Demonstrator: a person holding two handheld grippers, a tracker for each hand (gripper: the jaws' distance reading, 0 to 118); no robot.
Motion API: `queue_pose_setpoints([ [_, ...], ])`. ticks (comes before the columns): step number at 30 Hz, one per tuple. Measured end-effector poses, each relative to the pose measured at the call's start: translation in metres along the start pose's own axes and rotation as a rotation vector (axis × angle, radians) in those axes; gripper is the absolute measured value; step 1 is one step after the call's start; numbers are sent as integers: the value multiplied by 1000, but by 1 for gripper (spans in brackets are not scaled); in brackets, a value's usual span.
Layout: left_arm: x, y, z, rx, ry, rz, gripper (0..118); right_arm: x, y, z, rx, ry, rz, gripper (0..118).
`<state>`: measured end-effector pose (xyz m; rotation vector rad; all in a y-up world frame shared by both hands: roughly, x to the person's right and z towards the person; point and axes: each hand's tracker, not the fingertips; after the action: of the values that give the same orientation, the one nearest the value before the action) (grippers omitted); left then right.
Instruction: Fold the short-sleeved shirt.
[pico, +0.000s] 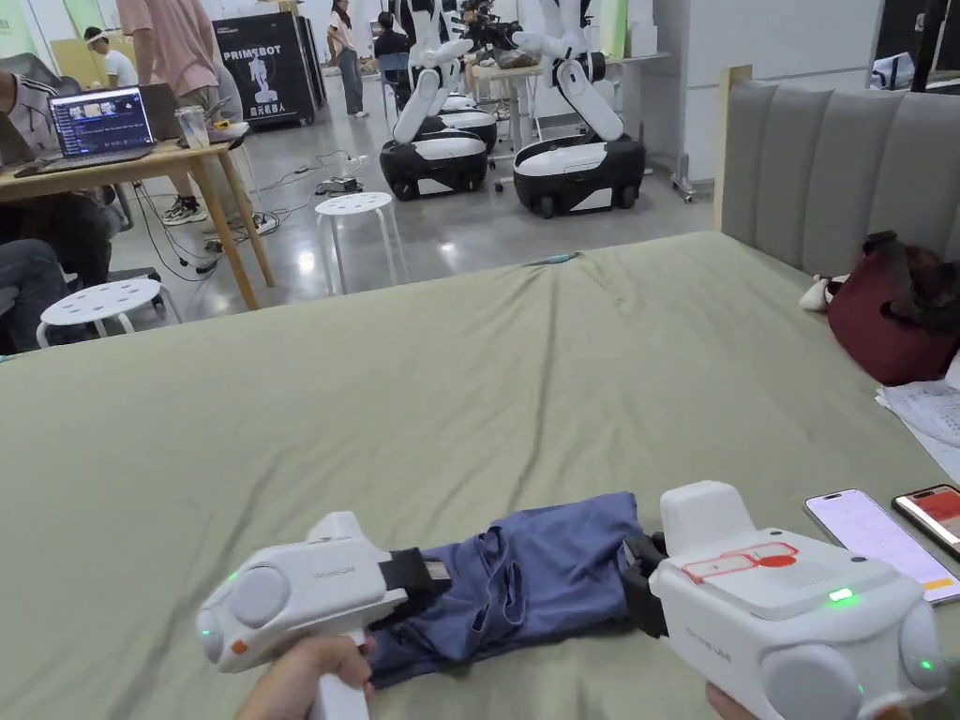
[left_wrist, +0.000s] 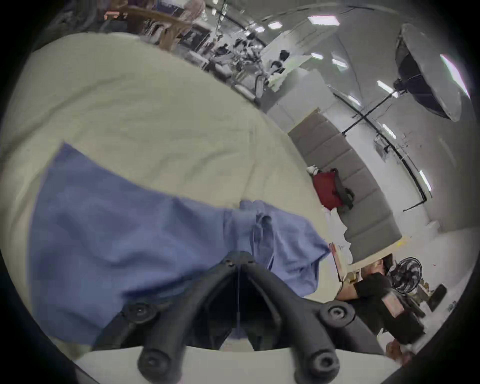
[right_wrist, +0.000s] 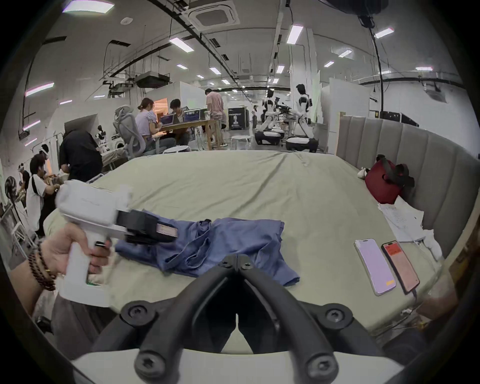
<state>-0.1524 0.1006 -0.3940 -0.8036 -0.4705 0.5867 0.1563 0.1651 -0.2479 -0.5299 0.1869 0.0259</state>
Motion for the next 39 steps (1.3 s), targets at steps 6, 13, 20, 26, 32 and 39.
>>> queue_pose_setpoints([
  [6,-39,21,62,88,87,17,37,-6,24,-21,28,-23,6,0],
  [13,-72,28,81,142,92,10,114,-9,23,-10,41,25,-52,0],
  [20,-94,16,46,-27,103,56,104,-1,8,-6,-10,22,-64,0],
  [26,-83,24,26,-81,217,-5,40,4,5,0,-19,11,-76,0],
  [32,-70,28,29,-89,235,-34,15,7,3,-1,-27,10,-100,0],
  [39,-81,37,85,54,107,-24,11,10,3,-2,-24,18,-109,0],
])
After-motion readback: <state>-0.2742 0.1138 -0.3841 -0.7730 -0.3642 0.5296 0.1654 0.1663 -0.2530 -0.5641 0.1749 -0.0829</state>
